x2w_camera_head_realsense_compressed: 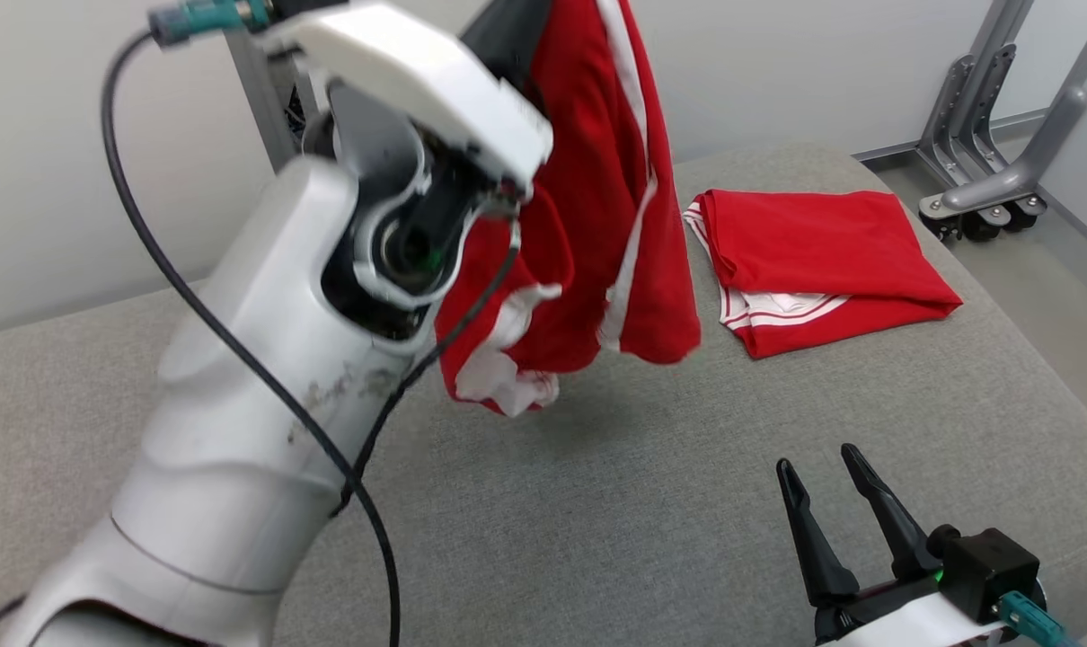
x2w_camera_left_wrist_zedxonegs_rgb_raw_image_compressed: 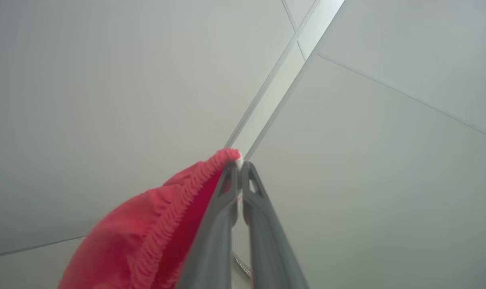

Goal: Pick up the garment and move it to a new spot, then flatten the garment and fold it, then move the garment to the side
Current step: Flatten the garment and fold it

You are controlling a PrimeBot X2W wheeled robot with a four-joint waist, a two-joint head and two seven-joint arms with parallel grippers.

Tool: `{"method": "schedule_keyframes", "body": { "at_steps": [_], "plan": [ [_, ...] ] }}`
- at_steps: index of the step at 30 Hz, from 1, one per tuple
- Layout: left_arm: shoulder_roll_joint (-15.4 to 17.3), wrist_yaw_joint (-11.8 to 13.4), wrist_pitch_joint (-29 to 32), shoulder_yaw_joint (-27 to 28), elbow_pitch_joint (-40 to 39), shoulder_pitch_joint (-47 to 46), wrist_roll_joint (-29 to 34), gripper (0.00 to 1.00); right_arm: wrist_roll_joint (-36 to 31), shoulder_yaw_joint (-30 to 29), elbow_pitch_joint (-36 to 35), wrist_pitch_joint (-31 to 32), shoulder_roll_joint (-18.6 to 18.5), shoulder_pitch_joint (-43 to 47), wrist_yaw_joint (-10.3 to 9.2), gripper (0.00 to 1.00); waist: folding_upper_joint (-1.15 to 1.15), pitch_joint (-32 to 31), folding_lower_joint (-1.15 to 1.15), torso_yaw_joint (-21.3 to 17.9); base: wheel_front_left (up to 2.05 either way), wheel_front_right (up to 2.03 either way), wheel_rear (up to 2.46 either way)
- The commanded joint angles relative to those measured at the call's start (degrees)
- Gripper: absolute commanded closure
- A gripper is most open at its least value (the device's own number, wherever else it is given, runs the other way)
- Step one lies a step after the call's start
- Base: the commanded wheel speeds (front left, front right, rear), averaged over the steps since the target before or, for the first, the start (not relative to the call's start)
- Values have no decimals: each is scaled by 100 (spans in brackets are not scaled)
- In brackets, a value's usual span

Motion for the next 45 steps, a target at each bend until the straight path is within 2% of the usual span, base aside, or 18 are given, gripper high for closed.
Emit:
{"method": "schedule_keyframes", "body": {
  "at_steps": [1,3,5,8,11,15,16,23,25,28,32,35,36,40,45],
  "plan": [
    [11,193,-113,-62,39,-309,-301,100,-52,9,27,1,12,46,-2,0,0,-38,0,-46,0,0,0],
    [10,460,-63,-393,450,-454,-277,100,-59,-35,37,1,19,66,-1,0,0,-62,0,-23,0,0,0],
    [35,590,31,-688,987,-536,-143,100,-55,-16,31,1,35,55,-2,0,0,-79,0,-41,0,0,0],
    [15,451,132,-1000,1579,-608,36,100,-50,-17,4,1,47,-34,-1,0,0,-67,0,-77,0,0,0],
    [102,179,187,-1485,1975,-708,400,100,-37,-46,-17,1,73,-21,-1,0,0,-49,0,-85,0,0,0],
    [256,-284,746,-2275,2339,-845,857,100,-48,-44,-16,1,88,39,-2,0,0,-36,0,-77,0,0,0],
    [256,-284,746,-2275,2339,-845,857,100,-48,-44,-16,1,88,39,-2,0,0,-36,0,-77,0,0,0],
    [721,-1299,2018,-3858,2529,-1132,1844,100,-59,-15,-21,1,97,47,-1,0,0,-35,0,-94,0,0,0],
    [778,-1550,2394,-3991,2441,-1015,1697,100,-65,-14,-22,1,90,48,-1,0,0,-49,0,-111,0,0,0],
    [683,-1690,2864,-3656,2132,-737,924,100,-72,-36,-18,1,89,75,-1,0,0,-75,0,-127,0,0,0],
    [549,-1499,2905,-3044,1654,-645,195,100,-84,-42,-19,1,95,118,-1,0,0,-89,0,-133,0,0,0],
    [362,-1184,2625,-2617,1399,-679,-96,100,-88,-25,-5,1,99,112,-2,0,0,-110,0,-142,0,0,0],
    [233,-979,2404,-2359,1292,-766,-228,100,-91,-13,-3,1,102,96,-2,0,0,-124,0,-152,0,0,0],
    [102,-634,1730,-1947,1273,-1049,-265,100,-104,19,12,1,87,79,-1,0,0,-148,0,-182,0,0,0],
    [32,-403,831,-1923,1703,-1412,44,100,-80,45,30,1,55,33,-2,0,0,-132,0,-203,0,0,0]
  ]
}}
